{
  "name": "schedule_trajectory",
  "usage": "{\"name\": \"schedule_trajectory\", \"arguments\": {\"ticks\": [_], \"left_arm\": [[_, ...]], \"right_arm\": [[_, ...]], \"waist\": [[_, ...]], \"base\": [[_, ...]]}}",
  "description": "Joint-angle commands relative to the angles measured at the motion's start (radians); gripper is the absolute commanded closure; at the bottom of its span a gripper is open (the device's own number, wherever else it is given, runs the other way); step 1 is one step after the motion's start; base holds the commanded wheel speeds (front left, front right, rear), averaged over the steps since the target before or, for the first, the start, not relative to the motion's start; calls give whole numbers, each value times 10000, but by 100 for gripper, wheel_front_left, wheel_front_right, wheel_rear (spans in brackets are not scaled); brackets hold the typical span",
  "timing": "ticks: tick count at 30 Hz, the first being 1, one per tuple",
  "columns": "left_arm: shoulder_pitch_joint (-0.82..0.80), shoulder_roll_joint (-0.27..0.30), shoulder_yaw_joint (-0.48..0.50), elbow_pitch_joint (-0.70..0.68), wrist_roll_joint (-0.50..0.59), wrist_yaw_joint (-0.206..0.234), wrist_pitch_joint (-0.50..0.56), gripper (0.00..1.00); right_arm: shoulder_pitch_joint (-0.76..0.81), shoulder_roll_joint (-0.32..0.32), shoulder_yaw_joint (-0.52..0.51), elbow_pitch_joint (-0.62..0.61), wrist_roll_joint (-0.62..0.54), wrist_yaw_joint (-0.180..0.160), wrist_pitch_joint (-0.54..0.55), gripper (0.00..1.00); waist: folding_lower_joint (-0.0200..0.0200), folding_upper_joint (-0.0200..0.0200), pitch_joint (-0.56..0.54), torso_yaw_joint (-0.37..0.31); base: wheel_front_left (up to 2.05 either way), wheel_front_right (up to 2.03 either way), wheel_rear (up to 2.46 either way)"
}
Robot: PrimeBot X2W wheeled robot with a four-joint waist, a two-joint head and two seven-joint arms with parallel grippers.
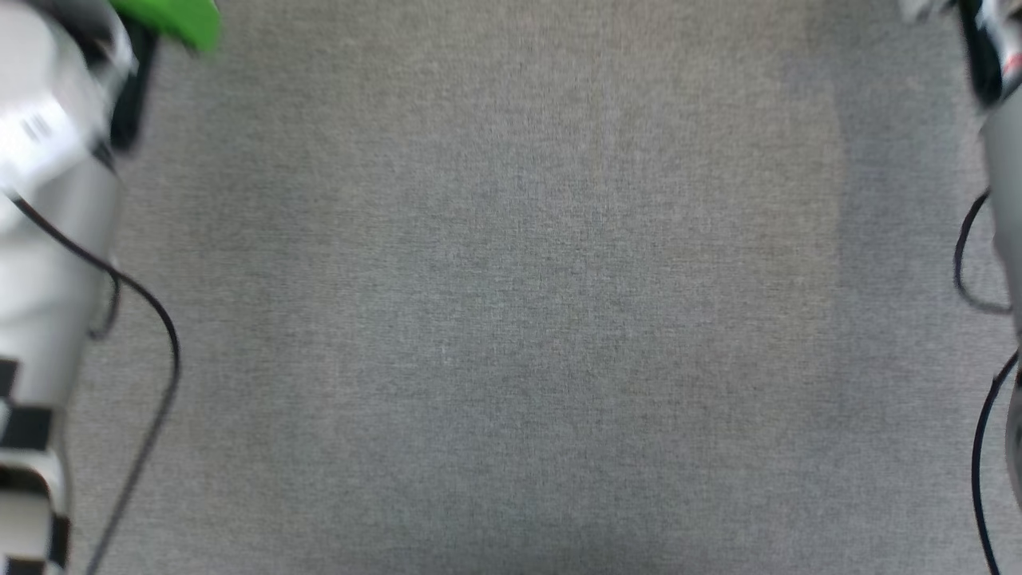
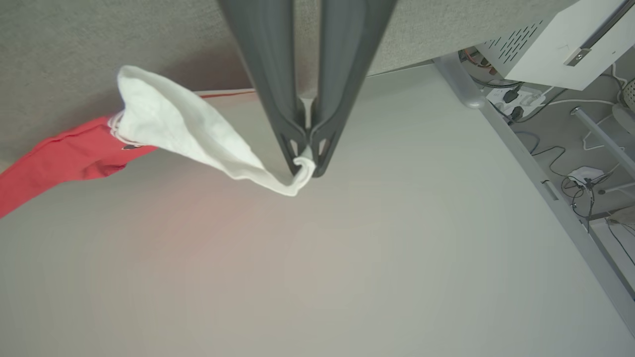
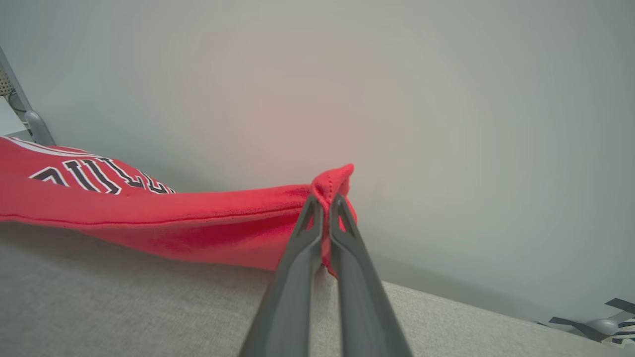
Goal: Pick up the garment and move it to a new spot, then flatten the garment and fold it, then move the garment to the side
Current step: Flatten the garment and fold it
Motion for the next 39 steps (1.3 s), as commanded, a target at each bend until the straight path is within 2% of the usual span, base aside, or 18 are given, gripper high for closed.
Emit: {"name": "schedule_trajectory", "arguments": {"ticks": [1, 7, 11, 23, 30, 39], "left_arm": [[775, -123, 117, -212, -36, 10, -57, 100], [3601, -628, 35, -707, -2, 225, -58, 100], [5229, -674, -81, -827, -206, 331, -52, 100], [8606, -63, -548, -1764, -658, 564, 351, 100], [9902, 379, -766, -2720, -991, 674, 1026, 100], [11468, 1124, -1056, -4220, -1196, 1038, 1831, 100]], "right_arm": [[556, -125, 176, 21, 302, -17, -90, 100], [2722, -553, 468, 70, 1581, -17, -59, 100], [4060, -707, 829, -19, 2446, -17, 180, 100], [7544, -1383, 1804, -1428, 5409, -17, 1709, 100], [9207, -1893, 1757, -2732, 6779, -17, 2675, 100], [11467, -2268, 1356, -4579, 7732, -17, 4007, 100]], "waist": [[0, 115, -984, 170], [0, 115, -2369, 416], [0, 115, -3136, 514], [0, 115, -4778, 593], [0, 115, -5328, 579], [0, 115, -5926, 635]], "base": [[0, 0, 0], [0, 0, 0], [0, 0, 0], [0, 0, 0], [0, 0, 0], [0, 0, 0]]}}
